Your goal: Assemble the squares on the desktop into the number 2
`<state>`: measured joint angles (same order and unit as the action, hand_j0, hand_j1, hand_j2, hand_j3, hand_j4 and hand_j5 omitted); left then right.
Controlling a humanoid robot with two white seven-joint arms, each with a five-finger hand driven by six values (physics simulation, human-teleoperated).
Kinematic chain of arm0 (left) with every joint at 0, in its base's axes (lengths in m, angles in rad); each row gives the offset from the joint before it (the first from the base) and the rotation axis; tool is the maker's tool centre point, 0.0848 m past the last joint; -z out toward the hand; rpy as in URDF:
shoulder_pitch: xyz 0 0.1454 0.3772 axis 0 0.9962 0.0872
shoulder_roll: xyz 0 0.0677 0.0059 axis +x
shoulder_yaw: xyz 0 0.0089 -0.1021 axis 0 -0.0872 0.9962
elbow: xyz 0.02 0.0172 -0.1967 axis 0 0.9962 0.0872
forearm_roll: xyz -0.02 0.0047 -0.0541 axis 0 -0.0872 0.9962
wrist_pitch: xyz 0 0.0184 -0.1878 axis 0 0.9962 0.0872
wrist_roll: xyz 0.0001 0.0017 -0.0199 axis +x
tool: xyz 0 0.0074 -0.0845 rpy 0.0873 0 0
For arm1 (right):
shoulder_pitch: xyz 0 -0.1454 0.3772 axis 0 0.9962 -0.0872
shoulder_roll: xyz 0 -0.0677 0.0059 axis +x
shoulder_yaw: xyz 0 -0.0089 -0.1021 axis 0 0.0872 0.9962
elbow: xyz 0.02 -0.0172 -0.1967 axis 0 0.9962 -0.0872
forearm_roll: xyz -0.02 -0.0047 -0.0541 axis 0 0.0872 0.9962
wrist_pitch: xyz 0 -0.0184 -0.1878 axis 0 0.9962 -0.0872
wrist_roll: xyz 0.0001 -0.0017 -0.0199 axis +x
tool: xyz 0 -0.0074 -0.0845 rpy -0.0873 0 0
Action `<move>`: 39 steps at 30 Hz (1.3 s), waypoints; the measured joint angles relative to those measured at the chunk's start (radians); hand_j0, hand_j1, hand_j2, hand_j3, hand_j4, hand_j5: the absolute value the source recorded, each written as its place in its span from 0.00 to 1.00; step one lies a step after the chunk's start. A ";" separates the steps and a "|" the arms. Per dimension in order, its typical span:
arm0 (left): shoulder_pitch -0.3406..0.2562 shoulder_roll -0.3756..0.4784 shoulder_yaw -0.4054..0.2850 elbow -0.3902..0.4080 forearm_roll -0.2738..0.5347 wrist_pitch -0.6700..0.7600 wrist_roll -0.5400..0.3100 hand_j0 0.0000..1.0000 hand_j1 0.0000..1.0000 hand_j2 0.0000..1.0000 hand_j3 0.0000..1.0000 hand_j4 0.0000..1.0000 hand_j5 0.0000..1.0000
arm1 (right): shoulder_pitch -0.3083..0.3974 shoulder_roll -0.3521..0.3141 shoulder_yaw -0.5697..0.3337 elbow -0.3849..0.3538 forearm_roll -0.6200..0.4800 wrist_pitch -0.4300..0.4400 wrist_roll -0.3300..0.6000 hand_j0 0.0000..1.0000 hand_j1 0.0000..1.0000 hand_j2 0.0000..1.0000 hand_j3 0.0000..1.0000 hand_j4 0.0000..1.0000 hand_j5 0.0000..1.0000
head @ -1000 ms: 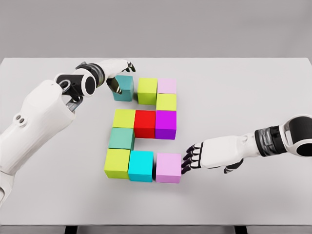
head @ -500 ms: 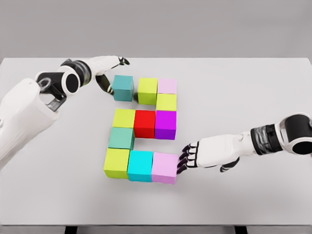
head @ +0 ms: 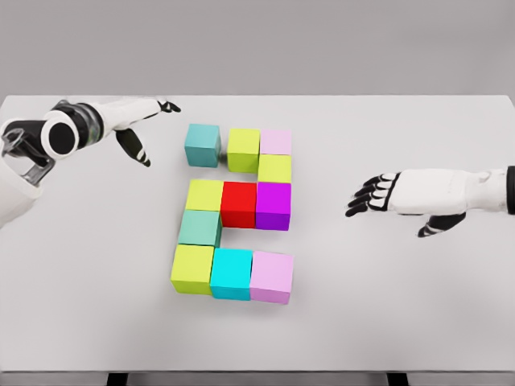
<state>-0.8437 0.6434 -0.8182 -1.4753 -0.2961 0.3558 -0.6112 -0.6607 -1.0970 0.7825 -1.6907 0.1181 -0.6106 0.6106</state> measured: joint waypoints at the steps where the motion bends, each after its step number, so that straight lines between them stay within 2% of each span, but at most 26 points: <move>1: 0.003 0.005 0.000 0.008 0.020 -0.017 0.000 1.00 1.00 1.00 1.00 1.00 1.00 | 0.061 -0.008 -0.036 0.023 -0.047 -0.005 0.001 1.00 1.00 1.00 1.00 1.00 1.00; 3: 0.003 0.010 0.000 0.025 0.061 -0.038 0.000 1.00 1.00 1.00 1.00 1.00 1.00 | 0.151 -0.016 -0.105 0.059 -0.152 -0.005 0.001 1.00 1.00 1.00 1.00 1.00 1.00; 4: 0.002 0.012 -0.001 0.033 0.078 -0.045 0.000 1.00 1.00 1.00 1.00 1.00 1.00 | 0.170 -0.016 -0.141 0.068 -0.190 -0.004 0.001 1.00 1.00 1.00 1.00 1.00 1.00; 5: 0.002 0.013 -0.001 0.041 0.092 -0.049 0.000 1.00 1.00 1.00 1.00 1.00 1.00 | 0.243 -0.012 -0.181 0.066 -0.223 0.000 0.000 1.00 1.00 1.00 1.00 1.00 1.00; 6: 0.003 0.014 -0.001 0.051 0.105 -0.053 0.000 1.00 1.00 1.00 1.00 1.00 1.00 | 0.350 0.001 -0.231 0.057 -0.243 -0.001 0.000 1.00 1.00 1.00 1.00 1.00 1.00; 8: 0.003 0.015 -0.001 0.068 0.128 -0.057 0.000 1.00 1.00 1.00 1.00 1.00 1.00 | 0.505 0.059 -0.368 0.047 -0.269 -0.002 0.000 1.00 1.00 1.00 1.00 1.00 1.00; 9: 0.003 0.015 -0.002 0.076 0.136 -0.058 0.000 1.00 1.00 1.00 1.00 1.00 1.00 | 0.611 0.111 -0.465 0.046 -0.277 -0.003 0.001 1.00 1.00 1.00 1.00 1.00 1.00; 10: 0.003 0.015 -0.002 0.082 0.143 -0.059 0.000 1.00 1.00 1.00 1.00 1.00 1.00 | 0.685 0.171 -0.561 0.045 -0.284 -0.002 0.000 1.00 1.00 1.00 1.00 1.00 1.00; 11: 0.003 0.016 -0.002 0.089 0.147 -0.060 0.000 1.00 1.00 1.00 1.00 1.00 1.00 | 0.717 0.223 -0.639 0.041 -0.280 -0.005 0.001 1.00 1.00 1.00 1.00 1.00 1.00; 13: 0.003 0.015 -0.002 0.103 0.155 -0.061 0.000 1.00 1.00 1.00 1.00 1.00 1.00 | 0.719 0.268 -0.737 0.023 -0.290 -0.003 0.001 1.00 1.00 1.00 1.00 1.00 1.00; 15: 0.003 0.015 -0.004 0.118 0.163 -0.062 0.000 1.00 1.00 1.00 1.00 1.00 1.00 | 0.721 0.261 -0.787 0.014 -0.296 -0.003 0.001 1.00 1.00 1.00 1.00 1.00 1.00; 17: 0.000 0.015 -0.007 0.127 0.167 -0.062 0.000 1.00 1.00 1.00 1.00 1.00 1.00 | 0.702 0.236 -0.796 0.009 -0.299 -0.002 0.000 1.00 1.00 1.00 1.00 1.00 1.00; 20: -0.002 0.010 -0.021 0.145 0.166 -0.061 0.000 1.00 1.00 1.00 1.00 1.00 1.00 | 0.636 0.204 -0.744 0.001 -0.296 -0.002 0.000 1.00 1.00 1.00 1.00 1.00 1.00; 23: -0.002 0.000 -0.035 0.161 0.166 -0.060 0.000 1.00 1.00 1.00 1.00 1.00 1.00 | 0.517 0.174 -0.632 0.001 -0.280 -0.001 0.000 1.00 1.00 1.00 1.00 1.00 1.00; 25: -0.002 -0.006 -0.040 0.169 0.166 -0.060 0.000 1.00 1.00 1.00 1.00 1.00 1.00 | 0.480 0.160 -0.555 0.007 -0.261 -0.002 0.000 1.00 1.00 1.00 1.00 1.00 1.00; 30: -0.003 -0.013 -0.047 0.175 0.166 -0.060 0.000 1.00 1.00 1.00 1.00 1.00 1.00 | 0.474 0.156 -0.481 0.040 -0.239 -0.003 0.001 1.00 1.00 1.00 1.00 1.00 1.00; 39: -0.002 -0.034 -0.053 0.175 0.162 -0.060 0.000 1.00 1.00 1.00 1.00 1.00 1.00 | 0.477 0.147 -0.464 0.043 -0.234 -0.003 0.001 1.00 1.00 1.00 1.00 1.00 1.00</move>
<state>-0.8452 0.6096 -0.8714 -1.3007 -0.1342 0.2959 -0.6111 -0.1841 -0.9502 0.3183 -1.6476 -0.1163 -0.6136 0.6113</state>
